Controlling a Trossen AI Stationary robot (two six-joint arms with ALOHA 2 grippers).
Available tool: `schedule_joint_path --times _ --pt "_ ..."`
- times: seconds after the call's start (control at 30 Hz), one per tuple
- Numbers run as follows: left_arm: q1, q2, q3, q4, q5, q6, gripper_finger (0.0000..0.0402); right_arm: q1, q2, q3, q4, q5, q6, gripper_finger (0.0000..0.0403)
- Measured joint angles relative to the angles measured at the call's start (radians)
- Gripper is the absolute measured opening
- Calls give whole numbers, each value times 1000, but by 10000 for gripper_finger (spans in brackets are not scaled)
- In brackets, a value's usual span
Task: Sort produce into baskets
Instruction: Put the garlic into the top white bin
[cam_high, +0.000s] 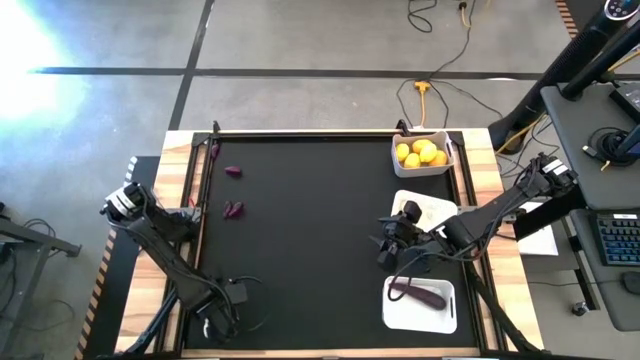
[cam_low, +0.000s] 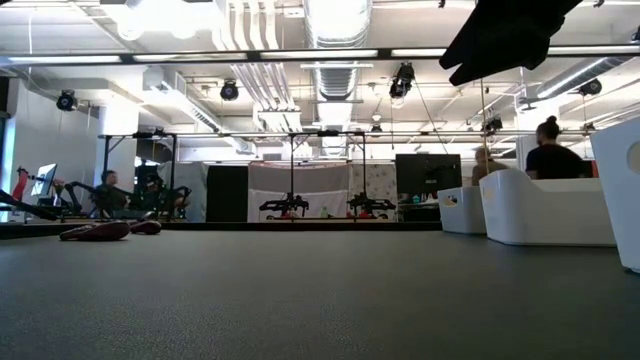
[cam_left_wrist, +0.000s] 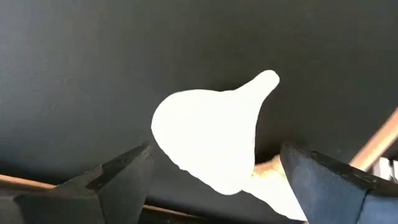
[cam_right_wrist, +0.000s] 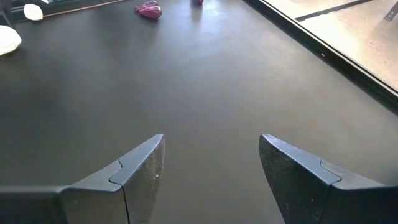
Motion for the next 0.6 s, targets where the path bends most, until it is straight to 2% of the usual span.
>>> schedule_joint_path --times 0.37,0.47,0.6 --pt "1 99 -7 -2 -24 87 323 0 0 0 0 1 0 251" --pt "1 119 0 1 -34 93 299 0 0 0 0 1 0 253" --pt "3 119 26 2 -102 117 239 0 0 0 0 1 0 253"
